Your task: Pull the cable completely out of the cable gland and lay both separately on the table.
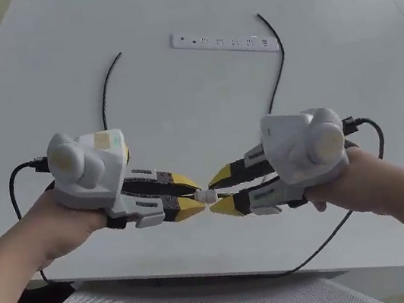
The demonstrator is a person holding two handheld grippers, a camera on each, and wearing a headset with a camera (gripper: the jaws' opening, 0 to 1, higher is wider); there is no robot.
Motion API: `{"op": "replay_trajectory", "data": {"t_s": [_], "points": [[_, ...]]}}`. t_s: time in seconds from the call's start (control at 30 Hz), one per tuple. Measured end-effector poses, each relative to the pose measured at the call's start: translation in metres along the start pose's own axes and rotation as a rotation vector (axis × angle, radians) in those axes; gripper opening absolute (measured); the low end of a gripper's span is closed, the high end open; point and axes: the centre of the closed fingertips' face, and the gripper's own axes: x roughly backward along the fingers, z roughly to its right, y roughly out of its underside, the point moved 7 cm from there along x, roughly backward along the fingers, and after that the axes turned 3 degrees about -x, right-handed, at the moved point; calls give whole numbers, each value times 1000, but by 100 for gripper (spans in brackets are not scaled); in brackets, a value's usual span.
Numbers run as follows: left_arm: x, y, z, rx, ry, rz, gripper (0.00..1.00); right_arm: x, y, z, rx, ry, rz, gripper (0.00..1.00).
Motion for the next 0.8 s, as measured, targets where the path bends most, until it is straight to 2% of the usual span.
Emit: {"op": "replay_trajectory", "data": {"t_s": [0.03, 0.07, 0.13, 0.2, 0.27, 0.37, 0.43, 0.53, 0.8], "points": [[0, -1, 0, -2, -2, 1, 14, 2, 1, 1, -43, -33, 19, 17], [0, -2, 0, -1, -3, 0, 14, 4, 1, 4, -54, -31, 32, 17], [-1, -3, 1, -9, -3, 0, 14, 8, 2, 6, -152, -92, 64, 18], [-2, -4, 1, -10, -2, -6, 14, 10, 4, 14, -197, -104, 86, 19], [-2, -6, 2, -27, -3, -7, 14, 11, 2, 11, -258, -174, 114, 19], [-2, -10, 2, -38, -6, 2, 14, 12, 4, 22, -285, -188, 119, 19], [-2, -12, 3, -42, -5, 7, 14, 11, 6, 22, -318, -226, 126, 18], [-2, -15, 3, -45, -7, 3, 14, 12, 3, 23, -366, -269, 168, 16], [-4, -17, 4, -43, -17, 1, 15, 11, 3, 19, -360, -309, 147, 13]]}}
